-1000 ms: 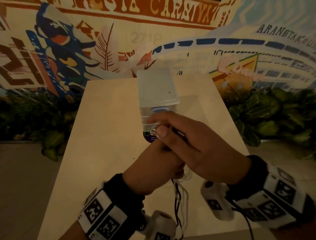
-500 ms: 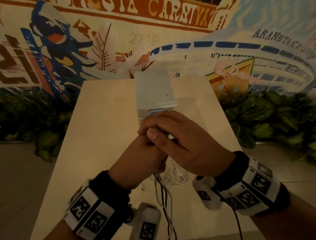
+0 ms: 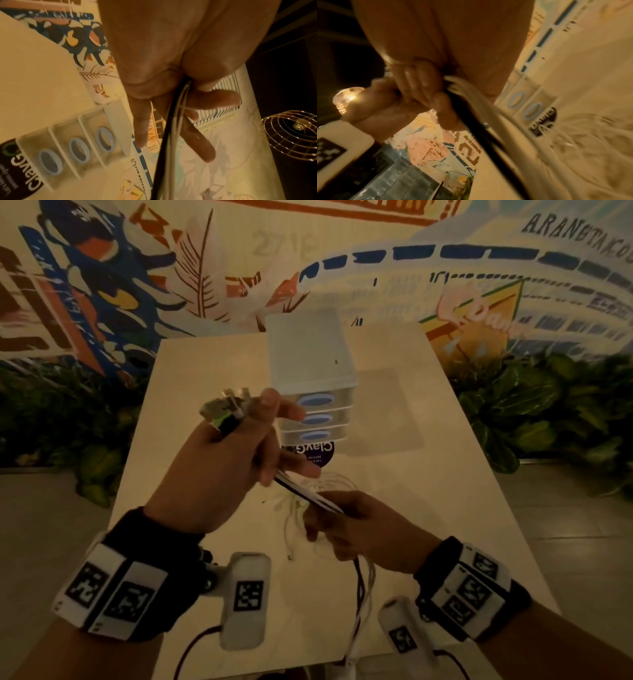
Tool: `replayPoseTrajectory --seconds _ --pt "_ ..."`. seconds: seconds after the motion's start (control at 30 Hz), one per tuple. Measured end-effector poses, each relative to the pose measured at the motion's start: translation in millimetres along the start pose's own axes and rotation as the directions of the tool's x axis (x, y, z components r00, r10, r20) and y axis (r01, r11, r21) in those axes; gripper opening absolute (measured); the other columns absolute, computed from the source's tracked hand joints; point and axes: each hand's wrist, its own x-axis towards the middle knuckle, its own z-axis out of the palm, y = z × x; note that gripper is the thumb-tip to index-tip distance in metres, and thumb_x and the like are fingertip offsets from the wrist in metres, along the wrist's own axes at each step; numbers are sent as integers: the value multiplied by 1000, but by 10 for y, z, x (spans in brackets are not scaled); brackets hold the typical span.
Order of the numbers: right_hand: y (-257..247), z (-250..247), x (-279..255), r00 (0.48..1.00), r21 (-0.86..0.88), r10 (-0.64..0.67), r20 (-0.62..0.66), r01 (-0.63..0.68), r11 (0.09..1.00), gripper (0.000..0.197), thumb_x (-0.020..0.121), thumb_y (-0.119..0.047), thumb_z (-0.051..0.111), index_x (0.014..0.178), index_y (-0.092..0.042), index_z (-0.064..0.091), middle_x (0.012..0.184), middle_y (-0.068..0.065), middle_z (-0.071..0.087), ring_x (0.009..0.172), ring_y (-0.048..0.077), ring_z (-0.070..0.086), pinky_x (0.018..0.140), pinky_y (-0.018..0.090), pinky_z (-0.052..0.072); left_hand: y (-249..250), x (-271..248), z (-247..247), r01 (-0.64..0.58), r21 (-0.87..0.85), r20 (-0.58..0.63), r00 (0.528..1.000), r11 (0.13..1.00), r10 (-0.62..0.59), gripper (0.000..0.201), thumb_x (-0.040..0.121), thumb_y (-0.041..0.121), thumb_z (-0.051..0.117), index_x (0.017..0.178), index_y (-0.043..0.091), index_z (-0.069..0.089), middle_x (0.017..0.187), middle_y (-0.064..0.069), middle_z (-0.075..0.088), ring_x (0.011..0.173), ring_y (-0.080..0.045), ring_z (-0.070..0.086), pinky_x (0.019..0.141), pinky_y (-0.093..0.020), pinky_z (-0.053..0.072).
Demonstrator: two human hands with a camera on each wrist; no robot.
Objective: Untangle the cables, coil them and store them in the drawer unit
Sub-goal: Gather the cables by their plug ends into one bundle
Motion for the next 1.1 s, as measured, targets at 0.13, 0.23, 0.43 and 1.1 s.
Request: replayPoseTrajectory --seconds 0.13,0.23,0.43,1.1 --pt "457 -29 -265 982 9 185 34 -185 983 33 87 -57 63 78 -25 64 82 15 39 57 9 35 55 22 36 20 9 -195 46 -25 -34 998 999 -47 40 102 41 41 79 14 58 43 -2 32 42 -25 53 71 -49 61" --pt "716 14 -399 948 -89 317 20 -314 945 35 92 -57 62 73 -28 58 80 7 45 60 9 40 60 24 38 -176 -48 -174 112 36 28 993 993 -113 41 100 42 46 67 18 54 50 -4 27 42 -24 28 58 -39 54" --pt "802 -159 -464 962 -513 264 66 -194 836 36 84 -66 69 106 -38 67 99 -11 71 88 4 67 89 31 56 -538 -75 -216 234 -38 79 970 971 -231 40 102 38 45 73 12 44 53 -2 23 47 -18 20 49 -29 39" --pt "1023 -972 -103 793 -650 -157 -589 -348 676 10 92 -43 68 90 -33 68 87 -14 63 76 3 58 73 25 48 -732 -80 -284 240 -106 14 971 965 -240 34 99 40 47 76 16 38 57 0 19 45 -12 19 43 -24 30"
